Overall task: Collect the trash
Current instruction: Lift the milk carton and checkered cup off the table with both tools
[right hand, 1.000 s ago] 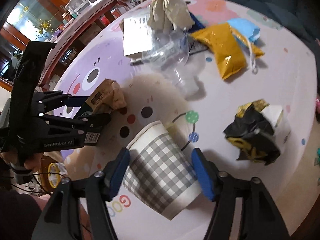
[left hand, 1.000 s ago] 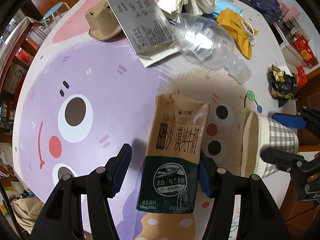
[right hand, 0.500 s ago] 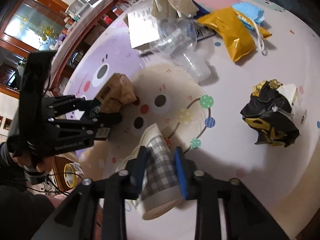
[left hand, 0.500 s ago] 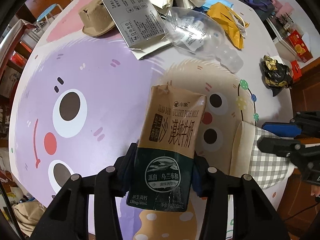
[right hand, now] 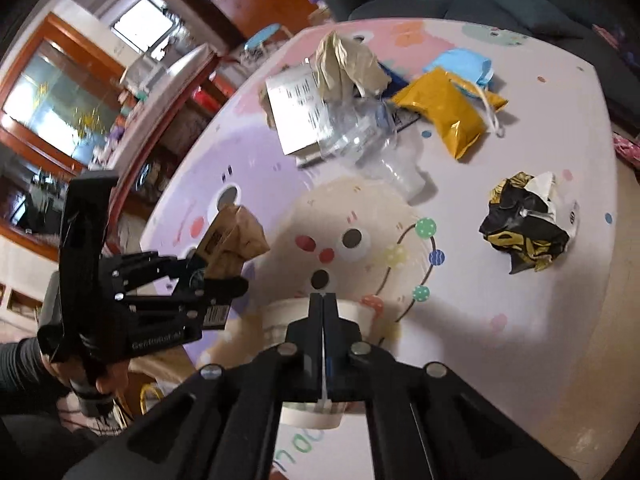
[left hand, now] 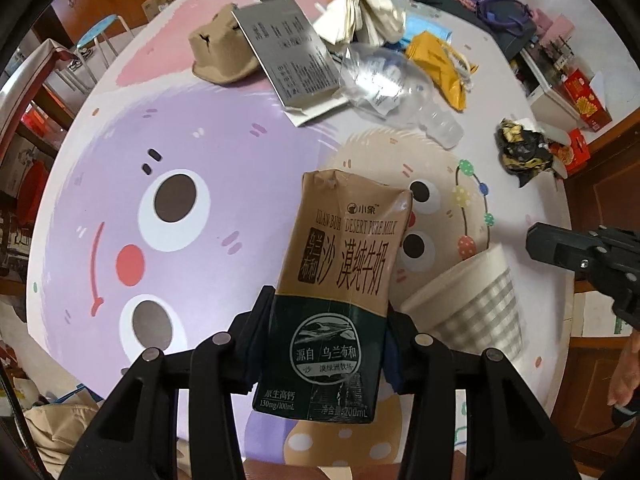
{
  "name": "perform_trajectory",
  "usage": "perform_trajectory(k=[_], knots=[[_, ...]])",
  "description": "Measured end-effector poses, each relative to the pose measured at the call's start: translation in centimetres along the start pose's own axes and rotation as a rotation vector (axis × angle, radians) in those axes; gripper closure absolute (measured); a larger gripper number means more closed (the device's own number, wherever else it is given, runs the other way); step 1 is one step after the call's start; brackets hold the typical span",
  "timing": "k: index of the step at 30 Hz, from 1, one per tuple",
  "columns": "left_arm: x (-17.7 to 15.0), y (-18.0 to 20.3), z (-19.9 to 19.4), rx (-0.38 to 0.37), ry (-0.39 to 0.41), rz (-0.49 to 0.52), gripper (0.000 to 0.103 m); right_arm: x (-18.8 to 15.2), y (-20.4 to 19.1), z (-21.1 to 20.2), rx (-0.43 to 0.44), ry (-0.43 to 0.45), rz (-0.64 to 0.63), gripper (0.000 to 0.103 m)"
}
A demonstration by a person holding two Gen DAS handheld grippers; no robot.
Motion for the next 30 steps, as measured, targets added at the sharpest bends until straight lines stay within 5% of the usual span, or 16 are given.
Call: perform_trajectory(k=[6, 7, 10, 11, 21, 22, 26, 30], knots=[[-1.7, -1.2, -1.4, -0.004, 0.009, 0.017, 0.058, -1.4, -0.3, 0.9, -0.022, -0.014, 0.103, 0.101], [-2.2, -1.2, -1.5, -0.005, 0.008, 0.018, 0.058, -1.6, 0.0, 0.8, -0.017, -0.022, 0.128, 0.093], [-3.1, -2.0, -1.9, -0.015, 0.006, 0.015, 0.058, -2.5, 0.0, 1.2, -0.030, -0.030, 0.172, 0.036], [-3.1, -2.1, -1.9, -0.018, 0.005, 0.013, 0.058, -2.8, -0.1, 1.5, -0.040, -0.030, 0.176, 0.031], [-3.5, -3.4, -1.0, -0.038, -0.003, -0.029, 0.058, -2.6, 0.7, 6.1, -0.006, -0.112, 0.231, 0.031], [-3.7, -3.4, -1.1, -0.039, -0.003, -0.029, 0.058, -2.6, 0.7, 6.0, -0.004, -0.095, 0.235, 0.042], [-4.3, -3.6, -1.1, -0.052, -0.004, -0.026, 0.058, -2.7, -0.5, 5.5, -0.037, -0.056, 0.193, 0.059], [-5.2, -4.1, -1.5, -0.086, 0.006, -0.013, 0.058, -3.6, -2.9, 4.9, -0.091, -0.008, 0.163, 0.066]])
Point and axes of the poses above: each gripper's, at about its wrist camera, not at the fingertips, and z roughly the way its jaws point, y to its right, x to its top, the point moved 3 cm from there along z, roughly the way its jaws point, and after that the axes turned 14 degrees about -y, right-handed, at the moved point
